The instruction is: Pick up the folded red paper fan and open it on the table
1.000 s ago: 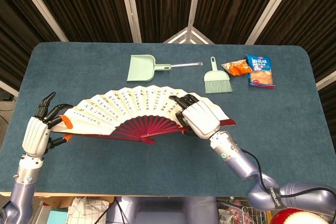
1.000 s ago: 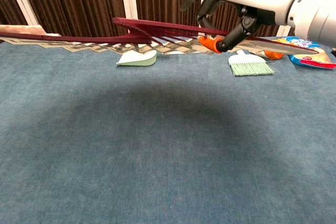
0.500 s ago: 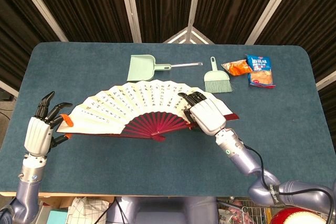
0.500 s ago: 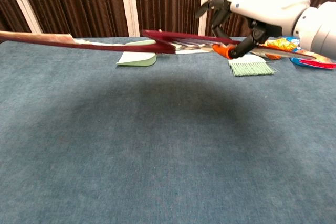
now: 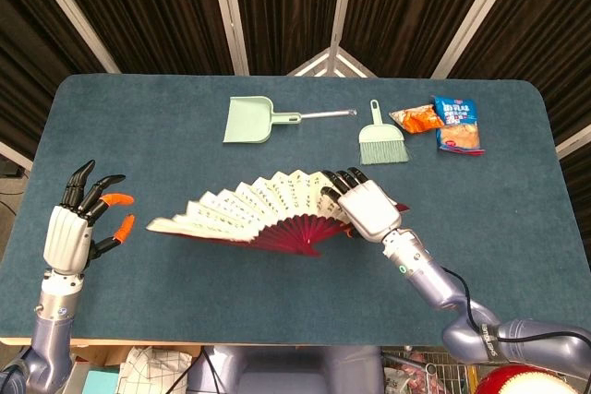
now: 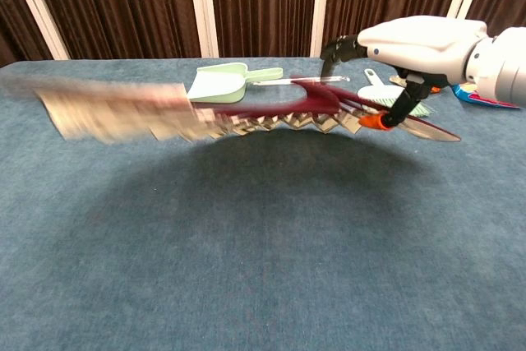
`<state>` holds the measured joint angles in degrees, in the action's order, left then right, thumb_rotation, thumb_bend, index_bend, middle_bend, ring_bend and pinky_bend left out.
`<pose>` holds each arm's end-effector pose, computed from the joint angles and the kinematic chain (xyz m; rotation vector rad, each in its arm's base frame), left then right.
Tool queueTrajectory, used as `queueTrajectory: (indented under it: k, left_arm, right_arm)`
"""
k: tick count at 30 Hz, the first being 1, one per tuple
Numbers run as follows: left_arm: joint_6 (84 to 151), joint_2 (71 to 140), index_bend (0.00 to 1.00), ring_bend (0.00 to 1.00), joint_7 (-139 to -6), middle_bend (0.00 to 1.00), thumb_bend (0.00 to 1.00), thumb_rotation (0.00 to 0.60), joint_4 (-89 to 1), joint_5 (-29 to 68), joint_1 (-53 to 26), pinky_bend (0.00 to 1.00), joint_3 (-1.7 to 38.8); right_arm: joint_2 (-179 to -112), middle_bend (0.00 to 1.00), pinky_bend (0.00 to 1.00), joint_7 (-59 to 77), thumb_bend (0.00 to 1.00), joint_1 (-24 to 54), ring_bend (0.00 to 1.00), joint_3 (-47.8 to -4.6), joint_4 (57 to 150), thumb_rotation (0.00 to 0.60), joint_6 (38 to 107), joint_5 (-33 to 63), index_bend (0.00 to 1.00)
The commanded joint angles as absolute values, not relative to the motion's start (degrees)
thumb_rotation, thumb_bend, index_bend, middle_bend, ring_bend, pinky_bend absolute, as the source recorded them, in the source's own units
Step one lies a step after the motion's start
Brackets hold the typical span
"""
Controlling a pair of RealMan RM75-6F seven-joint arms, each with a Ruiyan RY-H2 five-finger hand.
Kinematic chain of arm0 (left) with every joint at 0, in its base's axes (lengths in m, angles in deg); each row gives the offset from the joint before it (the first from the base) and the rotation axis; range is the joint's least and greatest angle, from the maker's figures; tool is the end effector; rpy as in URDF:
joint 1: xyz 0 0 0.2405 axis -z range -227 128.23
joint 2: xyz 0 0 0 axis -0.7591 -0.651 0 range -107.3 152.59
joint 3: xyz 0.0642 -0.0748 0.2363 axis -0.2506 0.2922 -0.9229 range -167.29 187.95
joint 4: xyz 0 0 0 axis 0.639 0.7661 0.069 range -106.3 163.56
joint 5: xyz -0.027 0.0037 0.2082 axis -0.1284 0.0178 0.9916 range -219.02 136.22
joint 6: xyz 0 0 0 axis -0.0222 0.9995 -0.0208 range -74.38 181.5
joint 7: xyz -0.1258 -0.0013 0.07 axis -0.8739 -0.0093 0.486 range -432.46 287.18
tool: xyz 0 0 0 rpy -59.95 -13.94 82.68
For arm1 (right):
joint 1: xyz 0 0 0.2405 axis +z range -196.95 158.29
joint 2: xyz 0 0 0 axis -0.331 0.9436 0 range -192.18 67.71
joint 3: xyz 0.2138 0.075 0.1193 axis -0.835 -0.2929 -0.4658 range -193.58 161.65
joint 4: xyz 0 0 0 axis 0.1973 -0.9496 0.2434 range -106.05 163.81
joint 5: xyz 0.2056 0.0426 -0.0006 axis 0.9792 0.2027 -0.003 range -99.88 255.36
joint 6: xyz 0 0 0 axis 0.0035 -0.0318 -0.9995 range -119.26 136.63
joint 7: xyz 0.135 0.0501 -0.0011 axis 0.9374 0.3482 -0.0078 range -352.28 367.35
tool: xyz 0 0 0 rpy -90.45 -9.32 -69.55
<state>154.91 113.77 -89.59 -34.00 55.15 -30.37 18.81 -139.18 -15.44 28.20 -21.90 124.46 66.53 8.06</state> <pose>-0.2514 0.2596 0.0879 -1.3529 -0.6159 -1.5956 -0.1139 -0.3372 0.0327 2.0230 -0.6561 0.9517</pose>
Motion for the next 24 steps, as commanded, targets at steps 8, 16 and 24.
queueTrajectory:
  k: [8,16,24]
  left_arm:
    - [155.4,113.2,0.42,0.0,-89.9,0.23,0.48,0.6,-34.9,55.0,-30.5,0.1,18.6]
    - [155.7,112.3,0.41,0.0,-89.8,0.22,0.48,0.6,-35.6,55.0,-30.7,0.1,18.5]
    - [156.4,110.9,0.39,0.0,-89.0,0.21,0.48,0.6,-37.2,55.1,-31.1,0.1,18.4]
  right_arm:
    - [-137.2,0.08,0.13,-24.3,0.27,28.3,0.12,-20.8,126.0,0.6,65.0,13.0,0.0]
    - [-136.9,0.08,0.13,-29.9,0.26,27.6,0.12,-20.0,124.2,0.6,66.7,15.6,0.0]
    - [-136.3,0.08,0.13,-33.9,0.26,27.1,0.12,-19.5,122.2,0.6,67.3,18.3,0.0]
